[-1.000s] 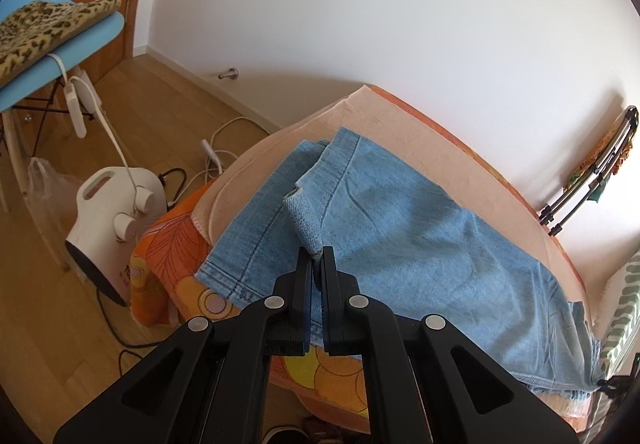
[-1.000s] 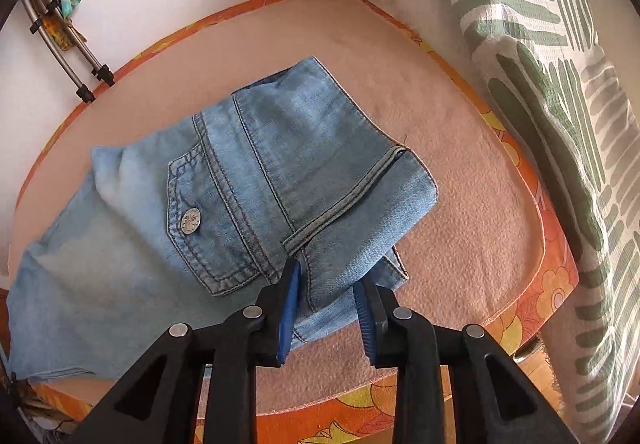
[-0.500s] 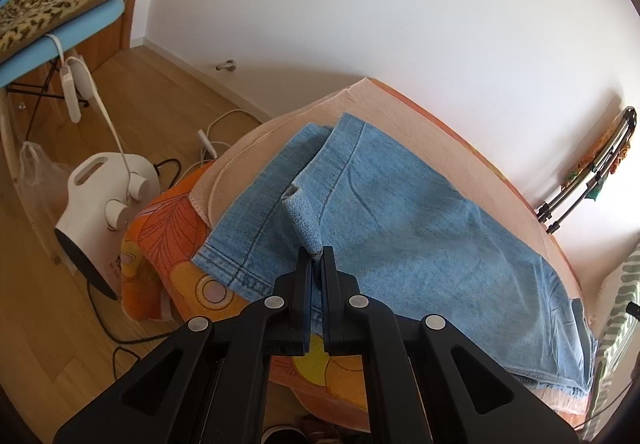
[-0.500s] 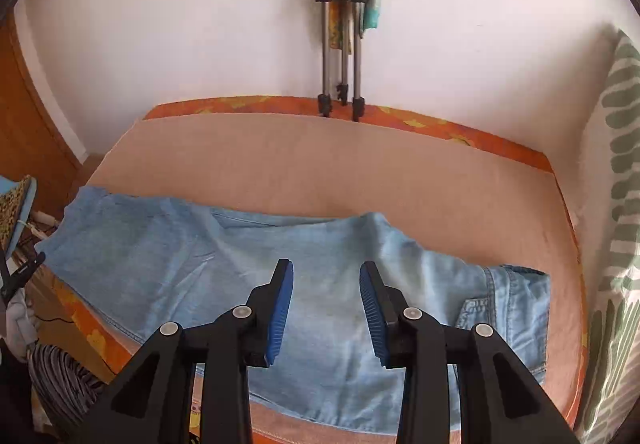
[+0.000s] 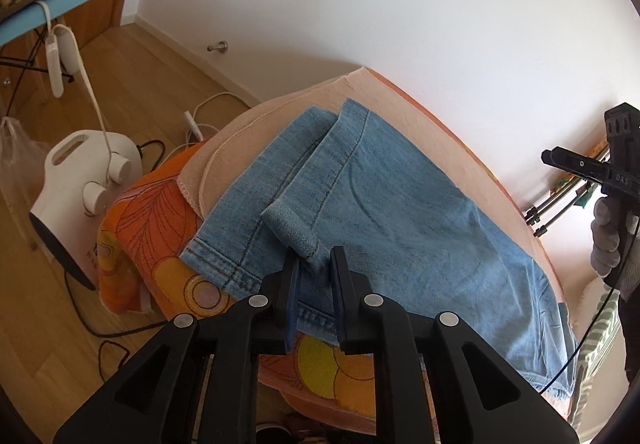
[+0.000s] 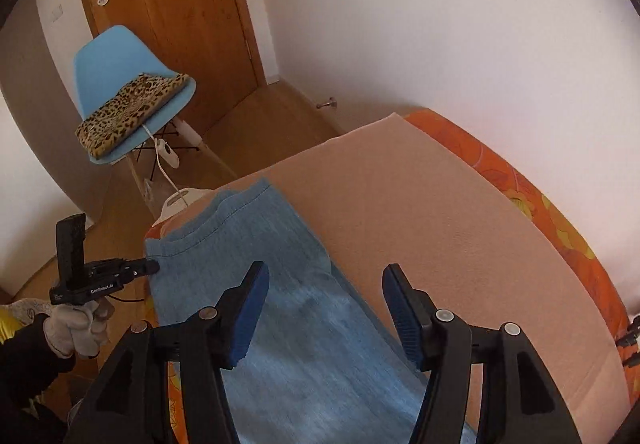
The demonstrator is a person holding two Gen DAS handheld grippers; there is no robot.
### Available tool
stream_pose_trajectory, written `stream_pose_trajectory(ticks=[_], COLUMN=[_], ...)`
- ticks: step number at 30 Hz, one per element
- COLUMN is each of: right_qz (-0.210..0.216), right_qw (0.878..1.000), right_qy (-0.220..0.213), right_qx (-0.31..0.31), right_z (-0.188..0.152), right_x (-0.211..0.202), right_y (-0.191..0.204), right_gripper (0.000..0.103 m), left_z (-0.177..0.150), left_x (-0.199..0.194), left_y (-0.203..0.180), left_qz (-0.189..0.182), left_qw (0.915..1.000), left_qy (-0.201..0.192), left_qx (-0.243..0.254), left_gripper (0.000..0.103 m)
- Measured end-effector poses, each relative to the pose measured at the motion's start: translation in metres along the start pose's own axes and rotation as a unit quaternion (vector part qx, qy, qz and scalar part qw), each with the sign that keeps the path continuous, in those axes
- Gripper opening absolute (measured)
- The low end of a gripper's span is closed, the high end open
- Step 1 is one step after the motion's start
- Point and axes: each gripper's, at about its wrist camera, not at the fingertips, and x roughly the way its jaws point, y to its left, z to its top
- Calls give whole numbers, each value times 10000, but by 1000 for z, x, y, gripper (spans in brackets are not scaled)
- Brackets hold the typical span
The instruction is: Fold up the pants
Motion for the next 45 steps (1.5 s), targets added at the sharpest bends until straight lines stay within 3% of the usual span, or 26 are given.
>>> stream_pose_trajectory(ticks=[7, 16, 19, 21, 22, 24, 25, 36, 41, 45], right_qz=[553, 951, 1128, 1215, 1188, 1122, 1091, 985, 1045, 889], right_qw=[9969, 9900, 9863, 9843, 9844, 9846, 9850, 9891, 9877, 9873], right_qy=[459, 989, 1151, 1217, 1207, 1179, 1149, 449, 462, 683], right_qx=[-329, -332, -364, -399, -473, -642, -680, -998, -1064, -1124], right_z=[63, 77, 76, 75, 74, 72, 72, 98, 110, 103], right_x=[130, 218, 228, 230, 229, 224, 219, 166, 186, 217], right_y=[24, 36, 38, 41, 43, 48, 50, 69, 86, 92], right_gripper=[62, 61, 51, 34, 31, 9, 6, 1, 1, 1], left_z=[1, 3, 3, 2, 1, -1, -2, 0, 3, 1], left_x=[7, -2, 1, 2, 2, -1, -3, -29, -39, -19], left_y=[13, 13, 14, 13, 14, 12, 12, 23, 36, 47], left_qz=[-150, -352, -385, -391, -426, -459, -474, -704, -542, -467], left_qw=[9998, 9989, 9988, 9986, 9984, 9979, 9976, 9932, 9924, 9956], left_qy=[-29, -289, -300, -346, -364, -445, -508, -875, -1041, -697], left_qx=[-160, -55, 12, 37, 2, -32, -51, -318, -357, -421], left_gripper=[14, 14, 9, 6, 6, 5, 5, 5, 5, 5])
